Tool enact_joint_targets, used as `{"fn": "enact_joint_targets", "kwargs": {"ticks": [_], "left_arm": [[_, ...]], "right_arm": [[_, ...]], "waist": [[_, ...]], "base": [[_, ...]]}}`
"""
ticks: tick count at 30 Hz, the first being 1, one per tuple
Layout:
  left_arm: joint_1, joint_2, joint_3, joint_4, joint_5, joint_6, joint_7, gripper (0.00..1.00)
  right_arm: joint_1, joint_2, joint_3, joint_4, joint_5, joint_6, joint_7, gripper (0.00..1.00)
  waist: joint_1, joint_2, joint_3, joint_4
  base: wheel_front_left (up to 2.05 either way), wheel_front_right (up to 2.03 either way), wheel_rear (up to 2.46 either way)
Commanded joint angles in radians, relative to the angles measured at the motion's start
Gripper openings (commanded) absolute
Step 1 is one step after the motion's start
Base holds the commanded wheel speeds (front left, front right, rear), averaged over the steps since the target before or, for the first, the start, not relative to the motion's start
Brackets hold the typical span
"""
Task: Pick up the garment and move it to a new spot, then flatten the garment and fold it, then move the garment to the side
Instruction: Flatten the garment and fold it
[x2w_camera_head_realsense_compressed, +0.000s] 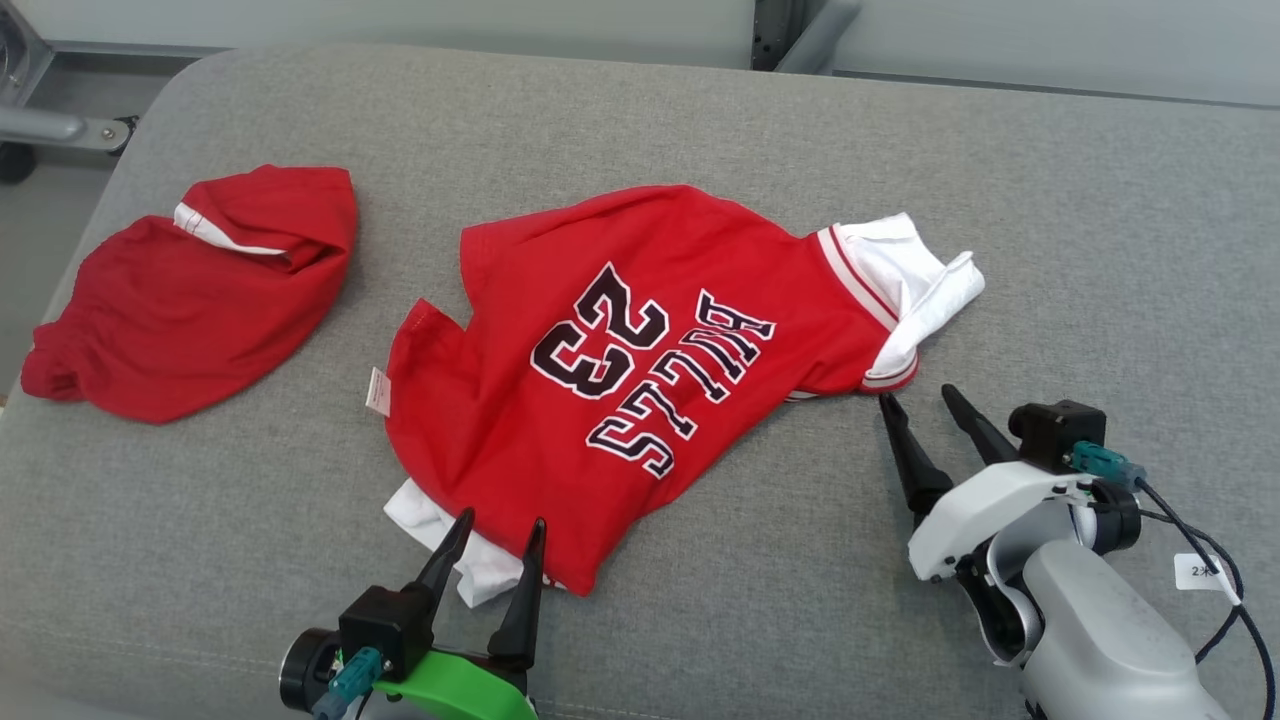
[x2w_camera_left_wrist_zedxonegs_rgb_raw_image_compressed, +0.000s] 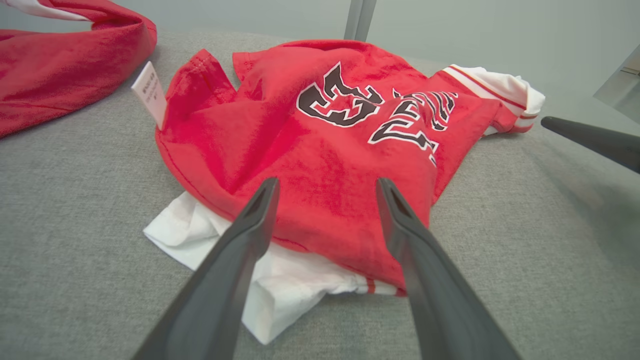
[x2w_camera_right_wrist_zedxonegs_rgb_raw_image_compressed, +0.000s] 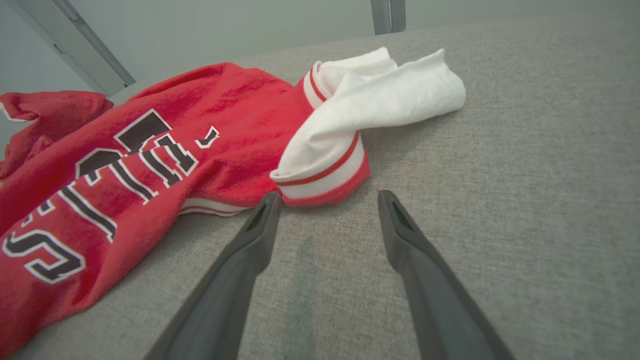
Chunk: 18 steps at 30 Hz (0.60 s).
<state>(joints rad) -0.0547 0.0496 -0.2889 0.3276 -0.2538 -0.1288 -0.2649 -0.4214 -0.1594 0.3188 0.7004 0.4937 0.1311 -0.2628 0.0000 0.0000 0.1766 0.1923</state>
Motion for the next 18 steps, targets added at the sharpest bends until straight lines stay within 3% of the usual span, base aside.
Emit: {"fn": "enact_joint_targets", "kwargs": {"ticks": [1, 9, 11, 13, 14, 18], "left_arm": [[-0.014, 0.002, 0.001, -0.004, 0.003, -0.002, 0.001, 1.0], [-0.026, 0.002, -0.009, -0.011, -0.005, -0.002, 0.001, 1.0], [-0.031, 0.002, -0.009, -0.012, -0.009, -0.002, 0.001, 1.0], [-0.035, 0.002, -0.009, -0.014, -0.009, -0.003, 0.001, 1.0], [-0.036, 0.002, -0.008, -0.015, -0.009, -0.003, 0.001, 1.0], [-0.036, 0.002, 0.0, -0.015, -0.008, -0.003, 0.001, 1.0]], "right_arm": [[-0.016, -0.001, -0.018, 0.011, -0.014, -0.001, -0.003, 1.0], [-0.076, 0.021, -0.098, 0.089, -0.041, -0.001, -0.003, 1.0], [-0.084, 0.029, -0.102, 0.094, -0.039, -0.001, -0.003, 0.78], [-0.092, 0.03, -0.094, 0.093, -0.032, -0.001, -0.003, 0.15], [-0.094, 0.028, -0.09, 0.088, -0.029, -0.001, -0.003, 0.0], [-0.106, 0.009, -0.093, 0.062, -0.011, -0.001, -0.002, 0.0]], "waist": [[0.0, 0.0, 0.019, 0.021], [0.0, 0.0, 0.064, 0.079], [0.0, 0.0, 0.074, 0.087], [0.0, 0.0, 0.08, 0.091], [0.0, 0.0, 0.082, 0.092], [0.0, 0.0, 0.088, 0.085]], "base": [[0.0, 0.0, 0.0], [0.0, 0.0, 0.0], [0.0, 0.0, 0.0], [0.0, 0.0, 0.0], [0.0, 0.0, 0.0], [0.0, 0.0, 0.0]]}}
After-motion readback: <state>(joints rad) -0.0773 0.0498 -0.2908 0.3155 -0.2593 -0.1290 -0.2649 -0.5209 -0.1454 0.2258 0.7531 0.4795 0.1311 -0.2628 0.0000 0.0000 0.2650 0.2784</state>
